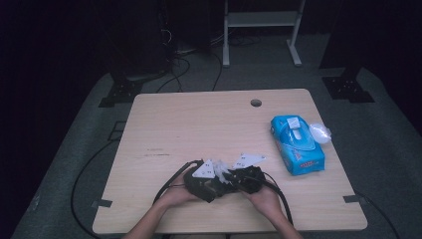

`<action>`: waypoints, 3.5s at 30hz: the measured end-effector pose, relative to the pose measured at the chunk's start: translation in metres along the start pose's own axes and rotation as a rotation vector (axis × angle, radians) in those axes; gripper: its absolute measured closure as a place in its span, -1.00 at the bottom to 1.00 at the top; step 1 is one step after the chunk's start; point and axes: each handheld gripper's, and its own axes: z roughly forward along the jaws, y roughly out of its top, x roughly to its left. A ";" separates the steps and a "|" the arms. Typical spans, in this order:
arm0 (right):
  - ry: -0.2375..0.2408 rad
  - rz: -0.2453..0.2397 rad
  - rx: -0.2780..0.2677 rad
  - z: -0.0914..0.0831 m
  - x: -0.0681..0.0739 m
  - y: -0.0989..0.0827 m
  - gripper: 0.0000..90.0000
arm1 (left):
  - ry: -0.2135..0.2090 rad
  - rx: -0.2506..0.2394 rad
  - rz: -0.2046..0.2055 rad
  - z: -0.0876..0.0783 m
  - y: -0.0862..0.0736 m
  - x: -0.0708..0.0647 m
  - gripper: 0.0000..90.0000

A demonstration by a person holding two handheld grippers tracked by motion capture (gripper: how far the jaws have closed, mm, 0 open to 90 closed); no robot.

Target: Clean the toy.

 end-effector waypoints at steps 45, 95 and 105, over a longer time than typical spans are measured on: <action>-0.042 0.065 -0.022 -0.001 -0.011 -0.004 0.83 | -0.003 0.022 0.011 0.002 -0.001 -0.001 -0.47; -0.073 0.076 -0.002 0.000 -0.021 -0.010 0.82 | 0.010 0.072 -0.010 0.004 -0.009 0.007 -0.47; -0.110 0.120 -0.007 -0.027 -0.038 -0.028 0.82 | 0.006 0.072 -0.005 0.002 -0.010 0.009 -0.47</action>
